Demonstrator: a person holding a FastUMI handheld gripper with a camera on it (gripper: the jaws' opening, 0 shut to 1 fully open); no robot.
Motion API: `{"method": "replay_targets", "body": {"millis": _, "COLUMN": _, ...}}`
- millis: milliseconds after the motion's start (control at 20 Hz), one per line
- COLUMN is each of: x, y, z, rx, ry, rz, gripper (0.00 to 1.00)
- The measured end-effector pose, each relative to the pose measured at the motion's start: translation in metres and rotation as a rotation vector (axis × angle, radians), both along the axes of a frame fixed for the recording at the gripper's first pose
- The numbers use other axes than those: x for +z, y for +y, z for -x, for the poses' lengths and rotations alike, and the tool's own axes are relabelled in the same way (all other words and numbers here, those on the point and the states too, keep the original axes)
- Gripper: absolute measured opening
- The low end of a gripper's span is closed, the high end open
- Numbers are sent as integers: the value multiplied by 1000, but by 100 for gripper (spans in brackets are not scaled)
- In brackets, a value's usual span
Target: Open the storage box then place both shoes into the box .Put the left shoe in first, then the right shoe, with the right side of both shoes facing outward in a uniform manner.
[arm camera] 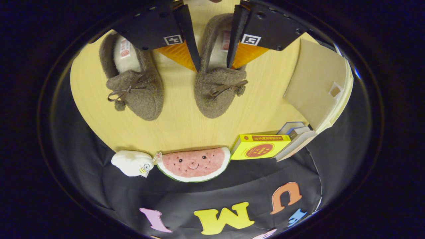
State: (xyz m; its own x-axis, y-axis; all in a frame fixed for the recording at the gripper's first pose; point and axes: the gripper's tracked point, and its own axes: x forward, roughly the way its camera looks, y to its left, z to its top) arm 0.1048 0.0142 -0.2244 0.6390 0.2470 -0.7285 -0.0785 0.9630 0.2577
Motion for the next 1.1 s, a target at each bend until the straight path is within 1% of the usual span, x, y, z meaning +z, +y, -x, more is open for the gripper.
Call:
{"method": "replay_targets", "body": {"millis": 50, "x": 1, "y": -9, "z": 0, "rx": -17, "ry": -9, "rz": 48, "gripper": 35}}
{"method": "replay_targets", "body": {"millis": 100, "x": -1, "y": -12, "z": -8, "rx": -35, "ry": -22, "rz": 51, "gripper": 21}}
{"method": "replay_targets", "body": {"millis": 150, "x": -5, "y": -8, "z": -3, "rx": -36, "ry": 0, "rz": 38, "gripper": 7}}
{"method": "replay_targets", "body": {"millis": 200, "x": -5, "y": -9, "z": -1, "rx": -40, "ry": 15, "rz": 31, "gripper": 10}}
{"method": "replay_targets", "body": {"millis": 250, "x": -6, "y": -10, "z": -6, "rx": -62, "ry": 3, "rz": 5, "gripper": 11}}
{"method": "replay_targets", "body": {"millis": 300, "x": -2, "y": -8, "z": -1, "rx": -69, "ry": 10, "rz": -5, "gripper": 1}}
{"method": "replay_targets", "body": {"millis": 600, "x": 21, "y": 8, "z": 9, "rx": -140, "ry": 39, "rz": -232, "gripper": 0}}
{"method": "replay_targets", "body": {"millis": 750, "x": 38, "y": 22, "z": 17, "rx": -144, "ry": 32, "rz": -308, "gripper": 0}}
{"method": "replay_targets", "body": {"millis": 900, "x": 70, "y": 40, "z": 24, "rx": -153, "ry": 12, "rz": -395, "gripper": 0}}
{"method": "replay_targets", "body": {"millis": 1100, "x": 135, "y": 72, "z": 27, "rx": -137, "ry": -47, "rz": -465, "gripper": 0}}
